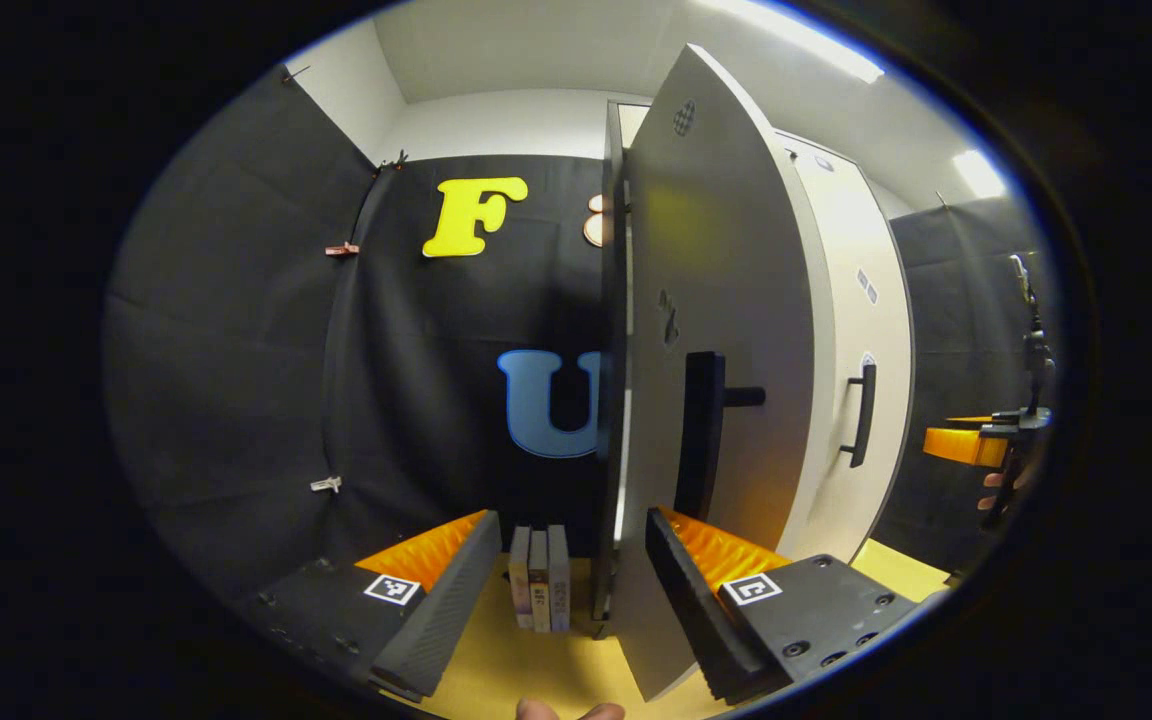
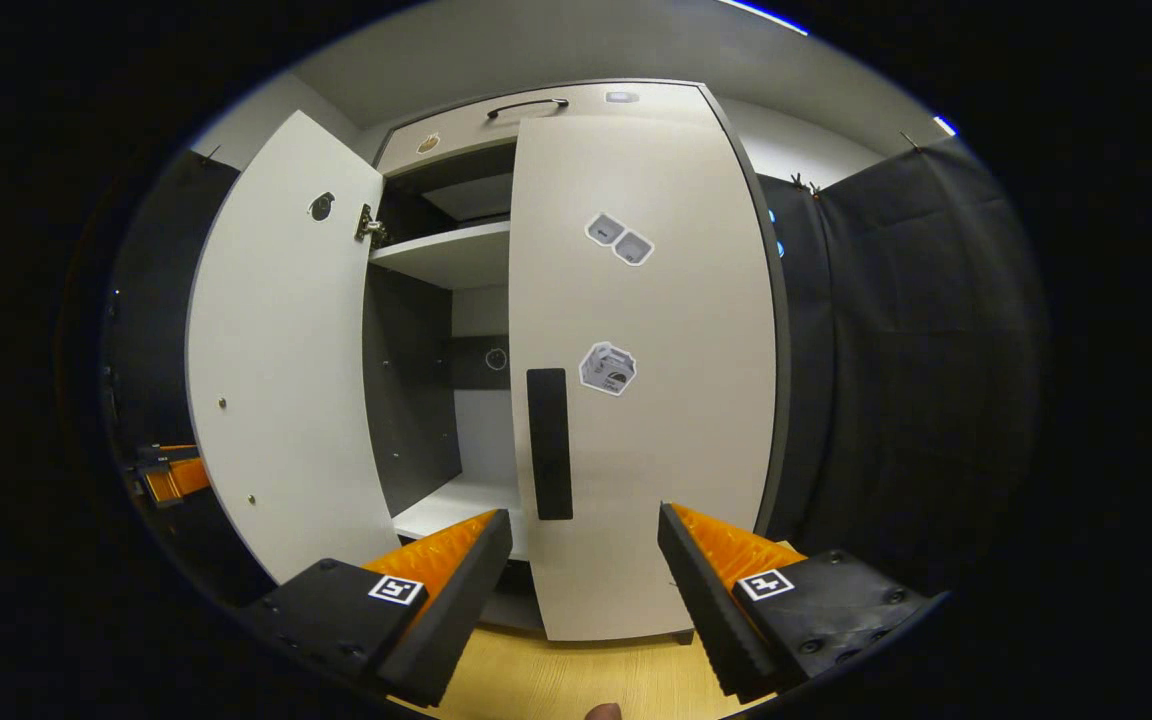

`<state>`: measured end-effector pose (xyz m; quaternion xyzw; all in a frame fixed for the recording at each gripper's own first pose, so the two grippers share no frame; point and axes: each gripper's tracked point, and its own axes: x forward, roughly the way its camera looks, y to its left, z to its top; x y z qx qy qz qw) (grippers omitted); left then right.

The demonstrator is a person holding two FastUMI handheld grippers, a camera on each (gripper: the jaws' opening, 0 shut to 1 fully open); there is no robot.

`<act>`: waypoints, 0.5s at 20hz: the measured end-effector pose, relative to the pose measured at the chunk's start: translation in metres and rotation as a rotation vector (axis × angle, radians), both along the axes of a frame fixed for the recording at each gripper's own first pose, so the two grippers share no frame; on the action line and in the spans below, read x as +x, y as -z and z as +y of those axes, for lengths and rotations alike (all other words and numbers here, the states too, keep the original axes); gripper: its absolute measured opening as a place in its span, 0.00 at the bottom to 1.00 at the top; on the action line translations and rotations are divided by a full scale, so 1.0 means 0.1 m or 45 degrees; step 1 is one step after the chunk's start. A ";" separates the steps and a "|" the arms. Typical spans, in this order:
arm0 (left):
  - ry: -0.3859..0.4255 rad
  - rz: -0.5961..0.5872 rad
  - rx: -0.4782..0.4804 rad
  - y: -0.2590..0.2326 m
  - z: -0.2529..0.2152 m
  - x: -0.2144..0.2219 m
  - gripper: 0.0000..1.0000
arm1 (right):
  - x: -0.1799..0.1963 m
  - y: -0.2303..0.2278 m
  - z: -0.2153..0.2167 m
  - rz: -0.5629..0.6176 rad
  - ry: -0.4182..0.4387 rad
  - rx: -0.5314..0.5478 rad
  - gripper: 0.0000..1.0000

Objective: Grasp the bottle in the cabinet with the left hand and place it on the coaster, then close the right door with the right hand and the left door with the left hand.

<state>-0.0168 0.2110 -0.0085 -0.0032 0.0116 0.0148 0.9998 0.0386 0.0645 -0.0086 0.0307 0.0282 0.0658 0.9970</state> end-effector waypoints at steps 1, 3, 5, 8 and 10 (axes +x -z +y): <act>0.007 0.004 -0.008 0.01 -0.08 -0.02 0.94 | 0.00 0.00 -0.03 0.002 0.003 0.005 0.98; 0.034 0.011 -0.029 0.02 -0.25 -0.01 0.94 | -0.01 -0.02 -0.12 -0.003 0.016 0.016 0.98; 0.059 0.013 -0.034 0.03 -0.41 0.04 0.94 | -0.05 -0.08 -0.18 -0.030 0.014 0.029 0.98; 0.087 0.001 -0.033 0.03 -0.65 0.09 0.94 | -0.05 -0.10 -0.27 -0.028 0.002 0.066 0.99; 0.110 -0.001 -0.056 0.05 -0.82 0.15 0.94 | -0.05 -0.09 -0.35 -0.020 0.017 0.077 1.00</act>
